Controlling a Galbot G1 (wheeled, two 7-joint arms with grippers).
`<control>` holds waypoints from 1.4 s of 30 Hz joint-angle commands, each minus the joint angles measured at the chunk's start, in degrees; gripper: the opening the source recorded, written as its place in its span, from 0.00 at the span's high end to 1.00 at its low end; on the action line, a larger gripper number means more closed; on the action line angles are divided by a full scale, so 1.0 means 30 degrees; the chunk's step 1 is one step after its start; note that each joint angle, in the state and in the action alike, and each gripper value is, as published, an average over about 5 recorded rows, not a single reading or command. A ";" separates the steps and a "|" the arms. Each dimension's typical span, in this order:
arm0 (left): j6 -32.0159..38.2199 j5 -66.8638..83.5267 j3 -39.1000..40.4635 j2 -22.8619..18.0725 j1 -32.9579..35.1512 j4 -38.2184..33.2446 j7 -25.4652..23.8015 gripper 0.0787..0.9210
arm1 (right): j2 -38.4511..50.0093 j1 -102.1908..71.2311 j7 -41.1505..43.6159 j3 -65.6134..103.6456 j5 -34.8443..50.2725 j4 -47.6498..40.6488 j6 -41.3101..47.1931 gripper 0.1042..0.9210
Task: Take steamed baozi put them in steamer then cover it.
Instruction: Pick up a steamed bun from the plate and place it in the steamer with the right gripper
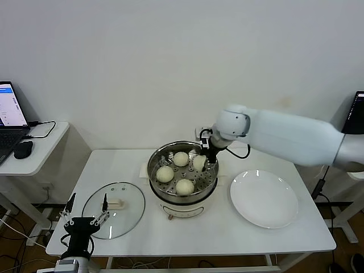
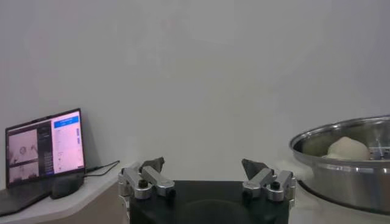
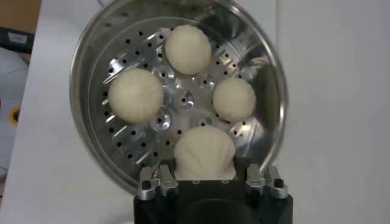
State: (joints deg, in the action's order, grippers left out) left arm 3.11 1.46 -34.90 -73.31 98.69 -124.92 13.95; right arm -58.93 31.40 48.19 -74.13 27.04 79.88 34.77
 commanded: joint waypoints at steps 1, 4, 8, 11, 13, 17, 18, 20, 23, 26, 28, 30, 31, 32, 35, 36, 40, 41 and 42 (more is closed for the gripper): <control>0.0039 -0.0036 0.0010 -0.0177 0.0032 -0.0027 0.0023 0.12 | -0.1242 -0.1642 -0.0287 -0.0209 -0.1195 -0.1208 0.0166 0.39; 0.0065 -0.0035 -0.0001 -0.0213 0.0047 -0.0031 0.0043 0.12 | -0.1283 -0.1895 -0.0308 -0.0157 -0.1643 -0.1532 0.0043 0.39; 0.0106 -0.0024 -0.0042 -0.0185 0.0085 -0.0003 0.0066 0.12 | -0.1254 -0.2181 -0.0417 0.0048 -0.1916 -0.1876 -0.0068 0.39; 0.0117 -0.0022 -0.0056 -0.0172 0.0079 0.0025 0.0070 0.12 | -0.1201 -0.2284 -0.0482 0.0247 -0.1941 -0.1998 -0.0119 0.39; 0.0115 -0.0021 -0.0051 -0.0170 0.0061 0.0033 0.0067 0.12 | -0.1167 -0.2290 -0.0513 0.0337 -0.1907 -0.1990 -0.0147 0.39; 0.0107 -0.0020 -0.0030 -0.0141 0.0036 0.0047 0.0061 0.12 | -0.1046 -0.2162 -0.0517 0.0654 -0.1704 -0.1805 -0.0188 0.37; 0.0102 -0.0021 -0.0028 -0.0132 0.0027 0.0055 0.0059 0.12 | -0.0994 -0.2092 -0.0481 0.0789 -0.1668 -0.1755 -0.0207 0.35; 0.0093 -0.0023 -0.0025 -0.0117 0.0006 0.0066 0.0051 0.12 | -0.0848 -0.1880 -0.0360 0.1086 -0.1607 -0.1643 -0.0259 0.29; 0.0080 -0.0020 -0.0007 -0.0084 -0.0014 0.0073 0.0042 0.12 | -0.0400 -0.1426 -0.0181 0.1531 -0.1424 -0.1218 -0.0246 0.19; 0.0048 0.0002 0.0008 -0.0046 -0.0044 0.0118 0.0045 0.12 | 0.0534 -0.1092 -0.0469 0.2258 -0.0803 -0.0127 0.0199 0.13; 0.0006 0.0052 0.0017 -0.0016 -0.0083 0.0177 0.0046 0.12 | 0.1360 -0.1004 -0.0847 0.2942 -0.0245 0.0805 0.0509 0.12; -0.0034 0.0112 0.0033 0.0016 -0.0134 0.0247 0.0035 0.12 | 0.2218 -0.1052 -0.1643 0.3638 0.0421 0.1772 0.0716 0.12; -0.0043 0.0152 0.0047 0.0032 -0.0161 0.0280 0.0018 0.12 | 0.2691 -0.1189 -0.2428 0.4019 0.0874 0.2321 0.0852 0.12; -0.0032 0.0206 0.0070 0.0056 -0.0181 0.0310 -0.0009 0.12 | 0.3115 -0.1396 -0.3395 0.4337 0.1406 0.2816 0.0974 0.12; 0.0083 0.0387 0.0148 0.0149 -0.0198 0.0416 -0.0077 0.12 | 0.4700 -0.2926 -0.8827 0.5705 0.3588 0.4524 0.0820 0.12; 0.0148 0.0435 0.0168 0.0176 -0.0192 0.0471 -0.0084 0.12 | 0.5241 -0.3654 -1.0585 0.6324 0.4173 0.5025 0.0527 0.12; 0.0305 0.0364 0.0299 0.0072 -0.0252 0.0837 -0.0087 0.12 | 0.7505 -0.8980 -1.5415 1.0848 0.4944 0.7076 -0.1810 0.12; 0.0304 0.0295 0.0369 0.0023 -0.0274 0.0953 -0.0088 0.12 | 0.8032 -1.0812 -1.6241 1.2386 0.4926 0.7555 -0.2593 0.12; 0.0297 0.0217 0.0435 -0.0024 -0.0287 0.1058 -0.0088 0.12 | 0.8422 -1.2645 -1.6877 1.3979 0.4843 0.7920 -0.3253 0.12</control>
State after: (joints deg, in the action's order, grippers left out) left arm 3.65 2.40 -34.17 -72.91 97.97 -123.12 13.75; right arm -49.36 22.69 31.67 -59.89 32.35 88.07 35.31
